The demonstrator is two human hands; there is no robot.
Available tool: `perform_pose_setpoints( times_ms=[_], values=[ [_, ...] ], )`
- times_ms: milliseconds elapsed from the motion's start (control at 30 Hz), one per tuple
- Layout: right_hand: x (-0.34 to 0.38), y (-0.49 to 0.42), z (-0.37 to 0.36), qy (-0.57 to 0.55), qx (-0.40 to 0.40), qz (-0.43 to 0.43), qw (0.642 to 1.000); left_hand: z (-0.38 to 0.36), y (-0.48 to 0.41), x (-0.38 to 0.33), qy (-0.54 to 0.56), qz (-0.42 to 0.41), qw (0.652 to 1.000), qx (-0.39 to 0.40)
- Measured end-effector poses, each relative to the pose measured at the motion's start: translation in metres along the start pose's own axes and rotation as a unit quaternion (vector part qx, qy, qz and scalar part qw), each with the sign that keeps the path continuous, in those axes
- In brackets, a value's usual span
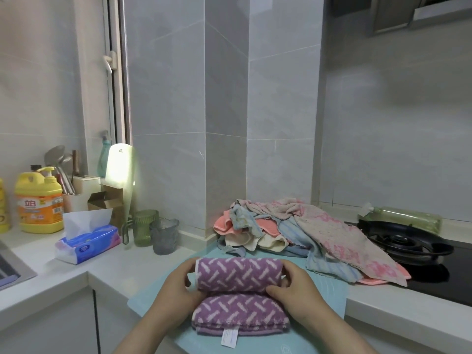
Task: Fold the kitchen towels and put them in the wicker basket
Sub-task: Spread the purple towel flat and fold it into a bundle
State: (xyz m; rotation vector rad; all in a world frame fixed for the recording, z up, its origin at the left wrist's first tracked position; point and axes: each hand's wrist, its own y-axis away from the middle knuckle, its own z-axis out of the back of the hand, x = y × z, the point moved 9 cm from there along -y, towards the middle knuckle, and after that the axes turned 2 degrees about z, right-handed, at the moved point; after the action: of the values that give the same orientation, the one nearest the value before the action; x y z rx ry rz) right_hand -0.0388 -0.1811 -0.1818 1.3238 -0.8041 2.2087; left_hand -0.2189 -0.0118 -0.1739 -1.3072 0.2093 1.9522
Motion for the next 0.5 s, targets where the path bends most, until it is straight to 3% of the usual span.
perform_pose_setpoints(
  times_ms=[167,500],
  values=[
    [-0.001,0.009,0.003,0.016,0.014,0.007,1.0,0.001,0.004,-0.012,0.021,-0.018,0.999,0.015],
    [0.007,0.022,0.005,0.018,0.033,0.03,0.999,-0.005,0.016,0.008,0.047,0.026,0.999,0.005]
  ],
)
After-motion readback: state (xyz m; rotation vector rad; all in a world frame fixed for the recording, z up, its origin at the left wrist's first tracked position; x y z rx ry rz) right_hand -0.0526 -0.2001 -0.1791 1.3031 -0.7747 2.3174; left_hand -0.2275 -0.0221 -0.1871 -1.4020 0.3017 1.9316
